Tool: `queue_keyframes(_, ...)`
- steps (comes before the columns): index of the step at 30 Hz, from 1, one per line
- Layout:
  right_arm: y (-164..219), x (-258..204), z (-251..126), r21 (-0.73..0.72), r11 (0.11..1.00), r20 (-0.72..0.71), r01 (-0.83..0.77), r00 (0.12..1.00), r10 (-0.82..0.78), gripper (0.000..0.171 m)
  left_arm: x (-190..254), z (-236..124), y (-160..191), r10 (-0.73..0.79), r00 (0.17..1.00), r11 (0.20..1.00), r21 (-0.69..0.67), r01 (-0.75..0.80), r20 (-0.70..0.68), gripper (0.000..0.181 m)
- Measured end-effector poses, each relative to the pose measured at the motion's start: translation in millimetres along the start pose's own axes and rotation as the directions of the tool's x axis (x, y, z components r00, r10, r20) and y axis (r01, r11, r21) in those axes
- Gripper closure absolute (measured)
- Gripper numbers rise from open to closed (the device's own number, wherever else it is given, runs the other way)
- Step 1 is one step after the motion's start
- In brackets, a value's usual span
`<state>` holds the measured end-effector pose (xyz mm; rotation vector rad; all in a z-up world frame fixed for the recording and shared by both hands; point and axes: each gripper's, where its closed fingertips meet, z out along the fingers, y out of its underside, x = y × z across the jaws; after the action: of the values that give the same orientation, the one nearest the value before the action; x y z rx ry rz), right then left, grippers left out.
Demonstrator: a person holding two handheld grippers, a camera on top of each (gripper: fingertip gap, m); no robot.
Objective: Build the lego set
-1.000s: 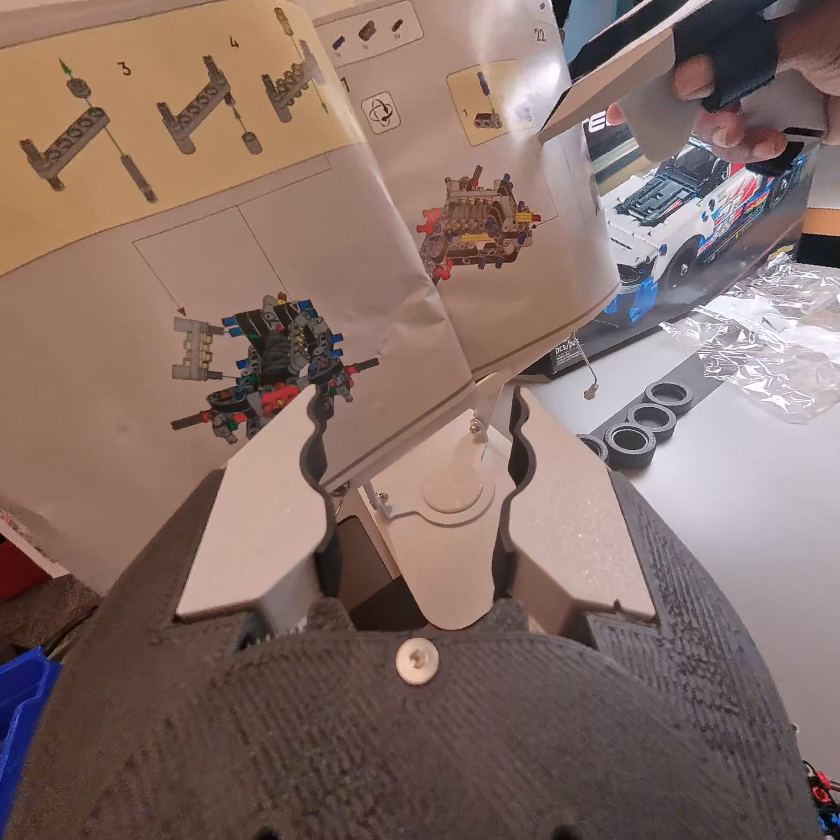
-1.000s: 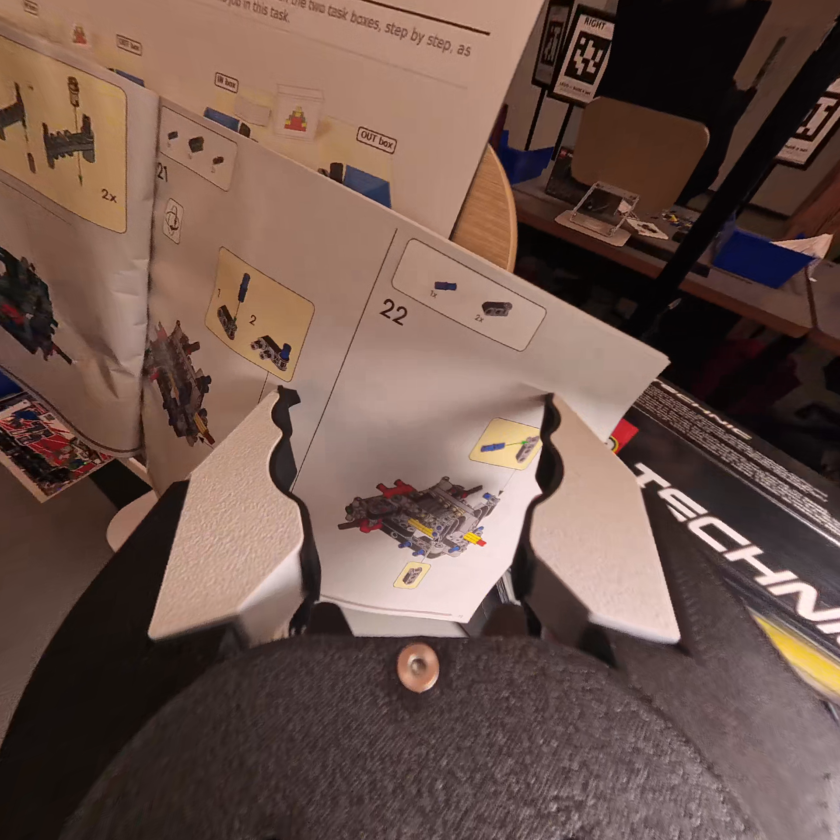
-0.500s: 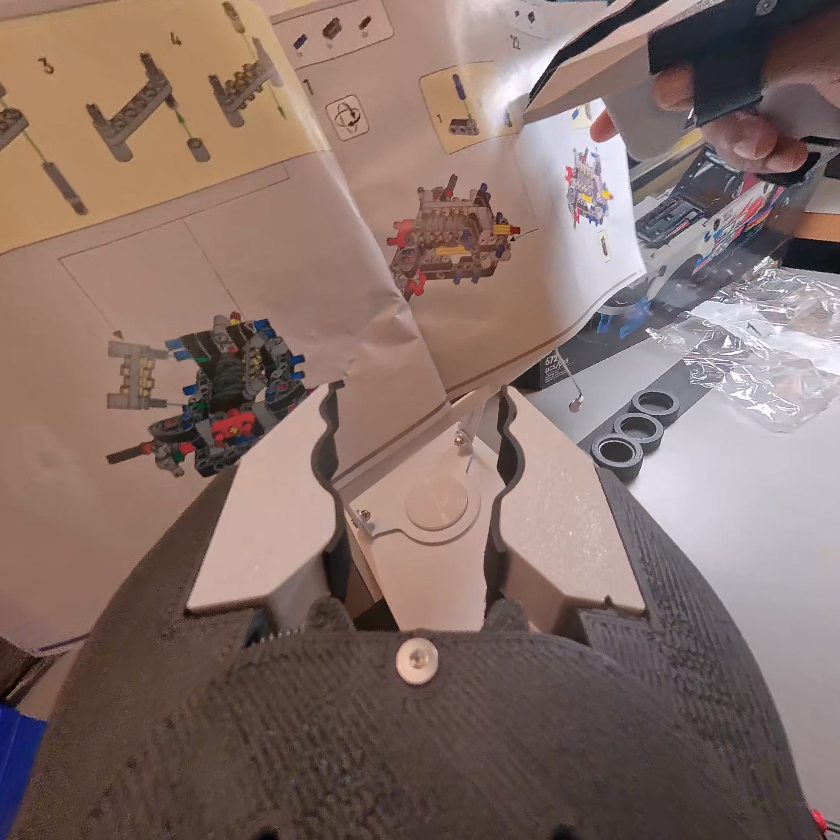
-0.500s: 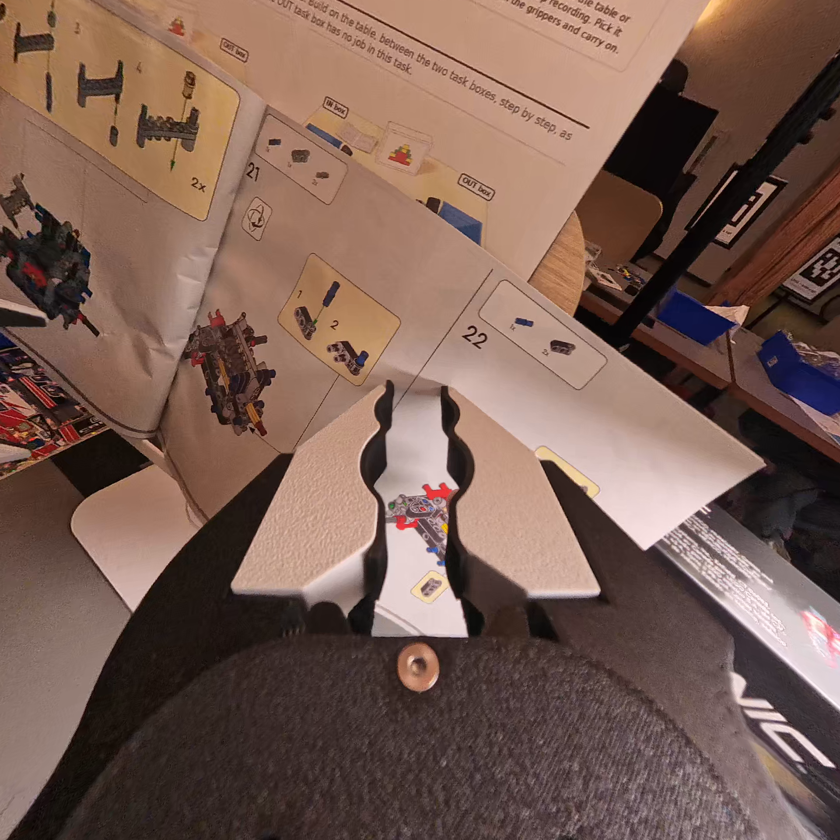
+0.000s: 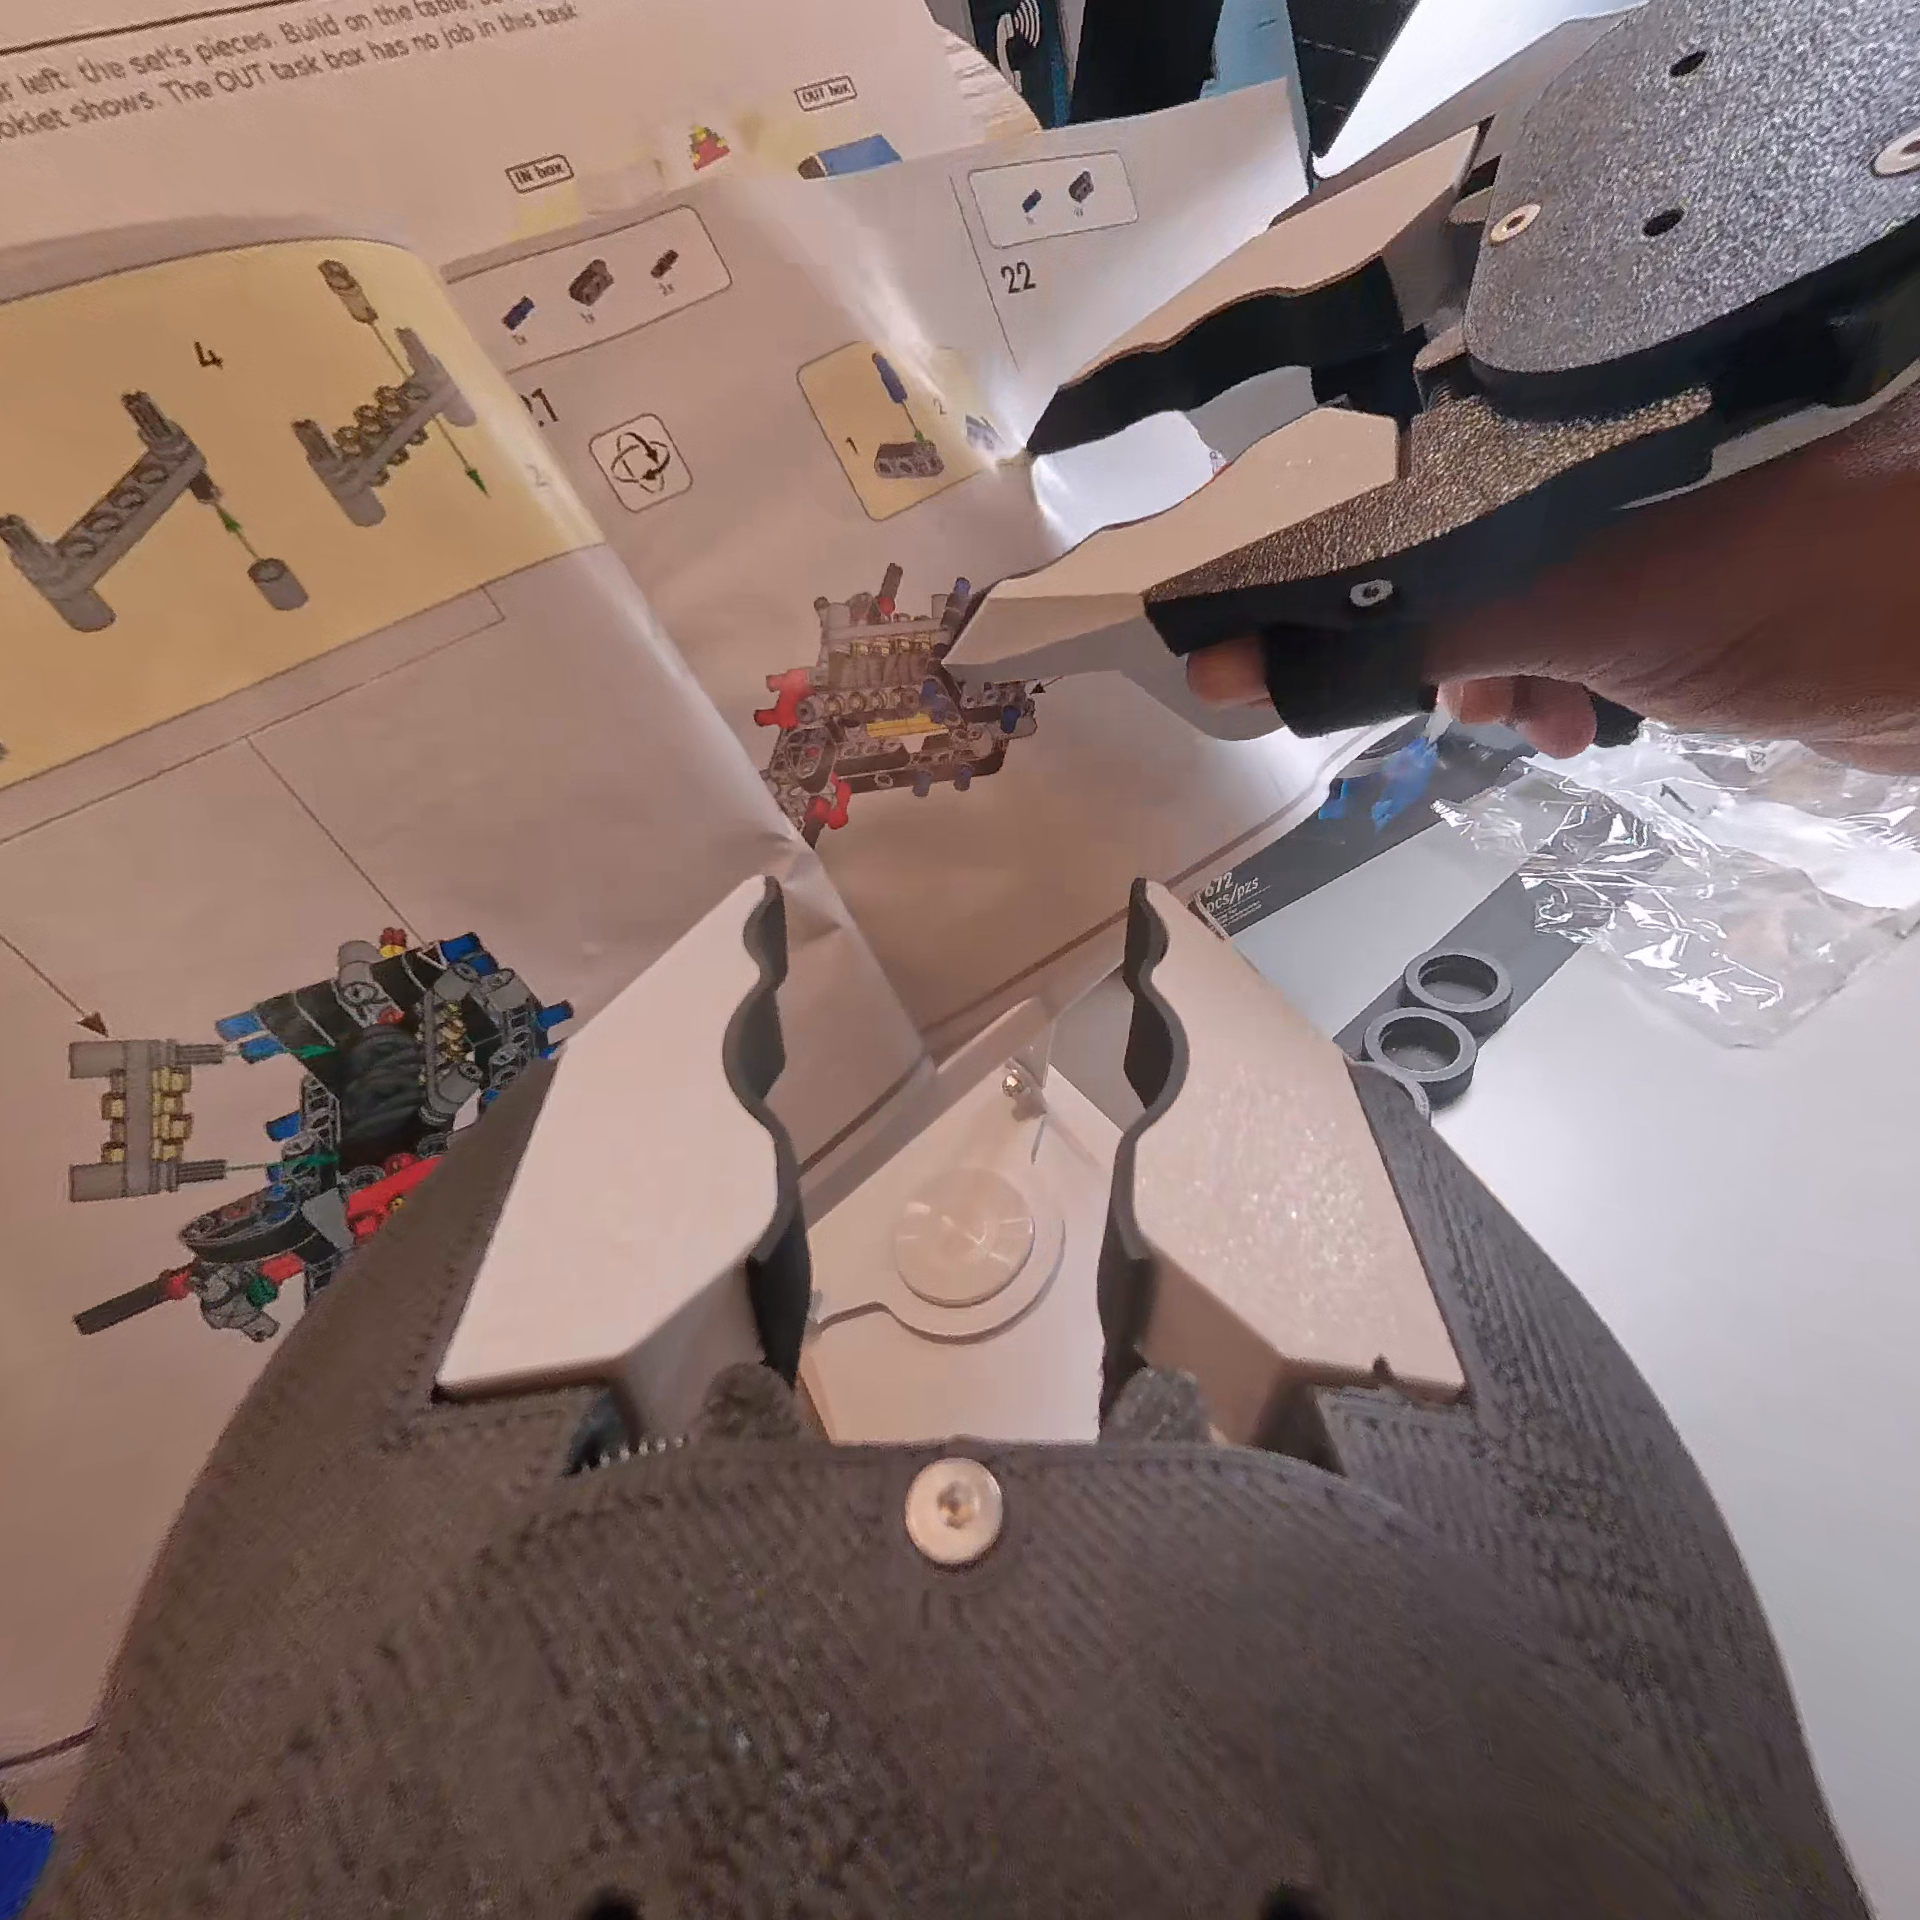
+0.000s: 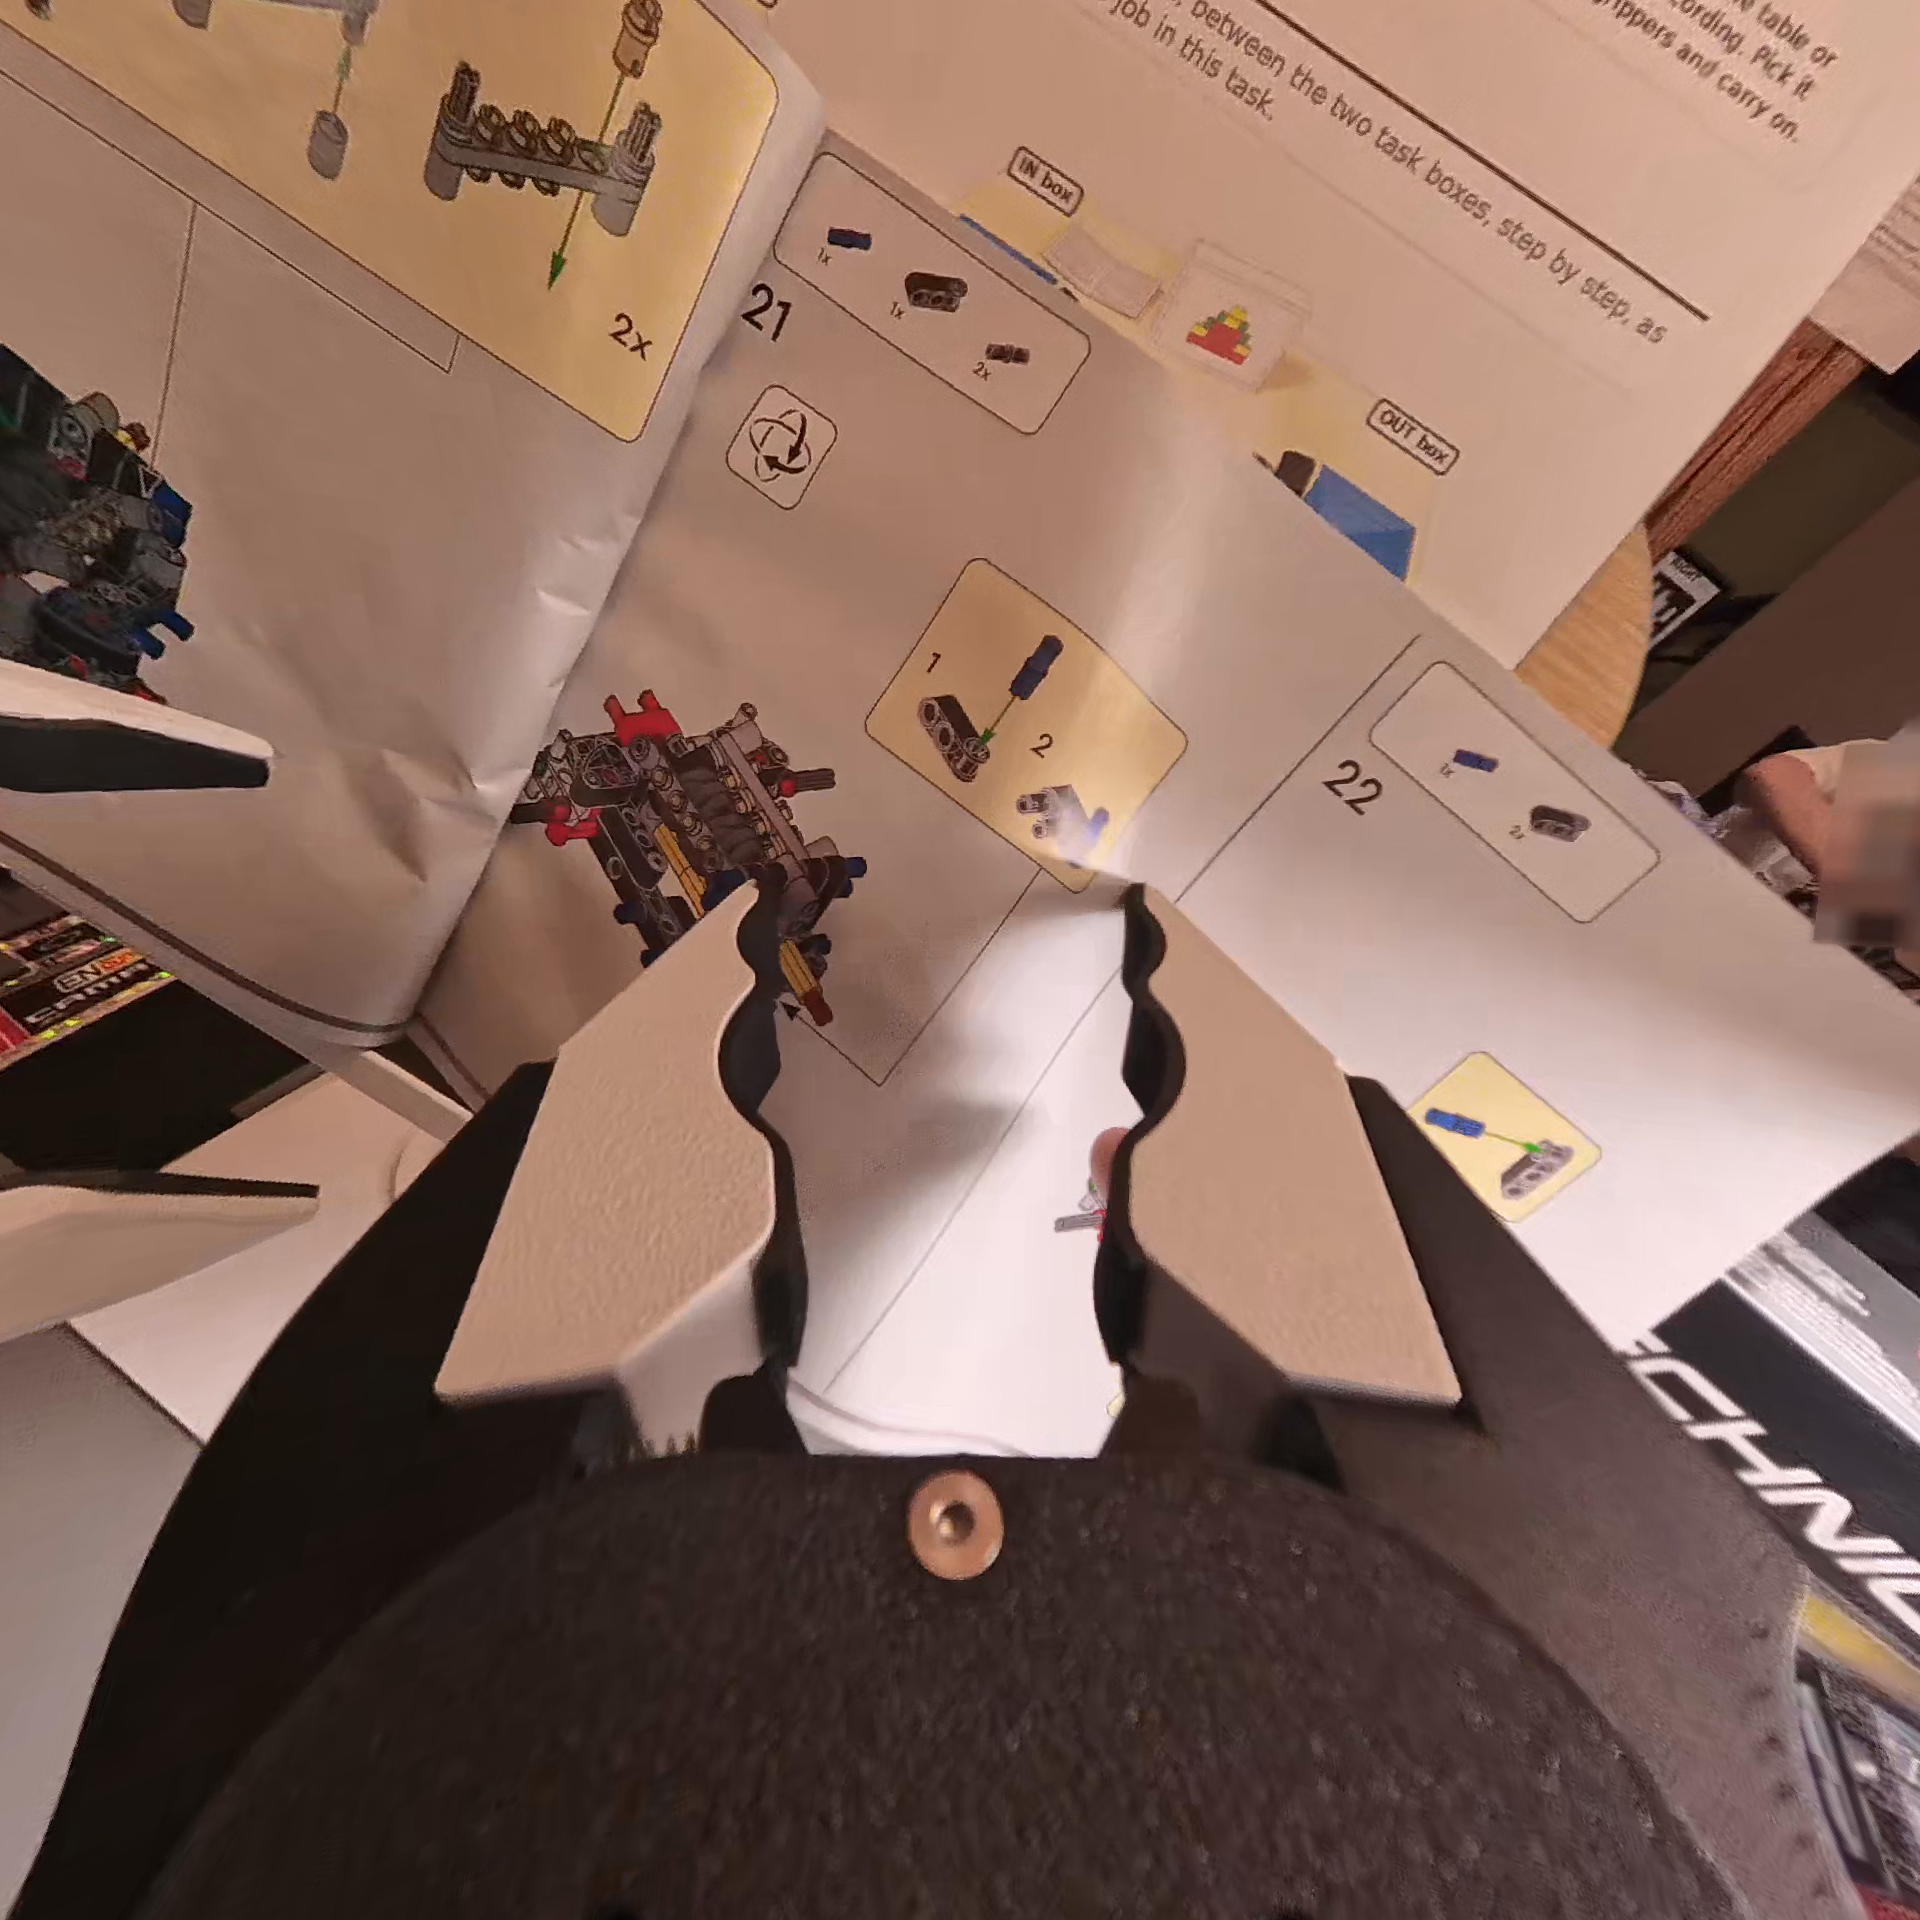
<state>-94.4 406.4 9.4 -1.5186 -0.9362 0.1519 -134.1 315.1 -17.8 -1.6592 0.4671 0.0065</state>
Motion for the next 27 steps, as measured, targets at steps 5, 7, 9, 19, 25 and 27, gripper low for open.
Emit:
queue_keyframes(5, -2, -5, 0, 0.021, 1.000, 0.012, -0.019, 1.000, 0.019, 0.118, -3, 2, 2, -0.009, 1.000, 1.000, -0.002, 0.009, 0.001, 0.118)
queue_keyframes(7, -5, -8, -2, 0.038, 0.999, 0.010, 0.002, 1.000, -0.002, 0.130, 0, 5, 1, -0.012, 1.000, 1.000, -0.001, 0.012, -0.002, 0.118)
queue_keyframes(9, -10, -13, -5, 0.060, 0.998, 0.011, 0.034, 0.999, -0.035, 0.143, 4, 8, -2, -0.013, 1.000, 1.000, 0.007, 0.013, -0.011, 0.119)
queue_keyframes(19, -41, -55, -34, 0.164, 0.984, 0.252, 0.066, 0.962, -0.106, 0.157, 39, 14, -17, -0.052, 0.979, 0.995, 0.069, 0.067, -0.196, 0.133)
queue_keyframes(25, -48, -68, -40, 0.091, 0.996, 0.415, 0.020, 0.908, -0.056, 0.158, 38, 18, -22, -0.234, 0.941, 0.965, 0.060, 0.255, -0.245, 0.147)
queue_keyframes(27, -50, -70, -42, 0.089, 0.996, 0.437, 0.007, 0.899, -0.045, 0.158, 31, 18, -20, -0.299, 0.923, 0.946, 0.051, 0.320, -0.241, 0.158)
